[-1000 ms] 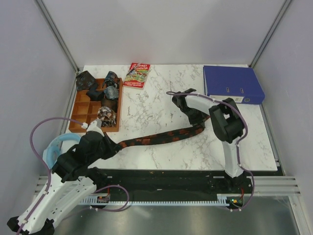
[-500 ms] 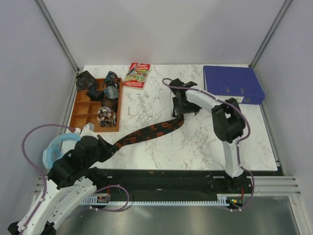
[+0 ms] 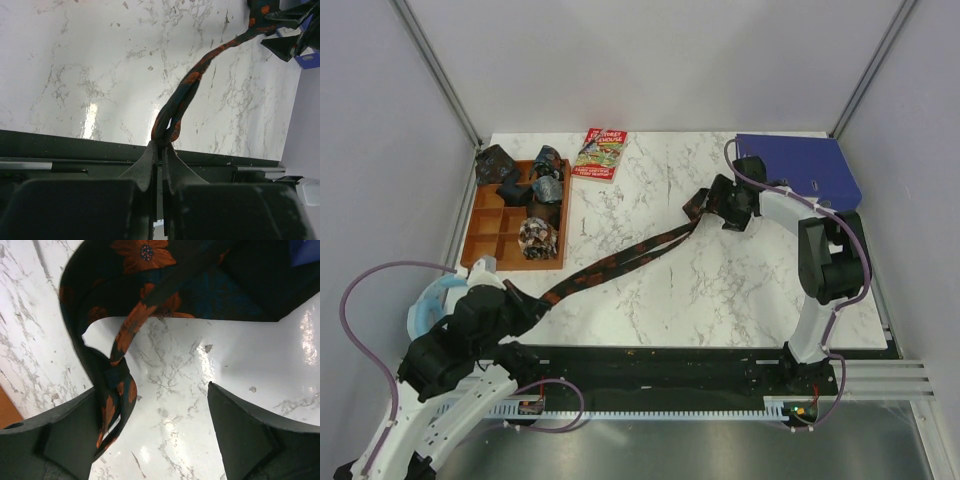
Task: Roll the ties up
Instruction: Flatten out the tie at the center of the board.
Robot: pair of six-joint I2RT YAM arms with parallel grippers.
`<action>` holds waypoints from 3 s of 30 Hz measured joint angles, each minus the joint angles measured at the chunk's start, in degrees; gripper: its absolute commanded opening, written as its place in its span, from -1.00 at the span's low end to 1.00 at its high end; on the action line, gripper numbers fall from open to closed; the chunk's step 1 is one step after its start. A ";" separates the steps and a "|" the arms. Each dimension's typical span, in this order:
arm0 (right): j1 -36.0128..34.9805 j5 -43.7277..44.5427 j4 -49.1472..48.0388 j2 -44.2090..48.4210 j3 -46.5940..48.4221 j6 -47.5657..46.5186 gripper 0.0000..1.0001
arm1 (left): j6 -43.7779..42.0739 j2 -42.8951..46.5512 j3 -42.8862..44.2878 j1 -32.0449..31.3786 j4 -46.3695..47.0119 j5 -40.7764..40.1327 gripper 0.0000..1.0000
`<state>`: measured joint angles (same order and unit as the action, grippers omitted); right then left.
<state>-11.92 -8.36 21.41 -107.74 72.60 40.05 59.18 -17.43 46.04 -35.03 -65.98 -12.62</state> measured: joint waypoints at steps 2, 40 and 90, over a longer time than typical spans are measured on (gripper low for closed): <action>-0.17 -0.20 -0.59 -0.09 0.28 0.76 0.89 | 0.02 0.55 1.18 0.00 -1.60 -0.44 -0.97; -7.28 11.32 -3.13 -3.02 3.26 12.76 0.96 | -0.02 6.64 8.22 0.00 -9.20 -1.31 -0.96; -5.55 32.94 38.82 -1.42 13.81 -9.16 -1.00 | -4.79 -6.67 11.93 -0.04 -1.68 5.57 -0.96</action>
<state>-17.47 24.58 60.23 -109.16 86.41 30.89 54.39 -24.10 57.98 -35.07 -67.66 -7.05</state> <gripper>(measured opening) 0.013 0.033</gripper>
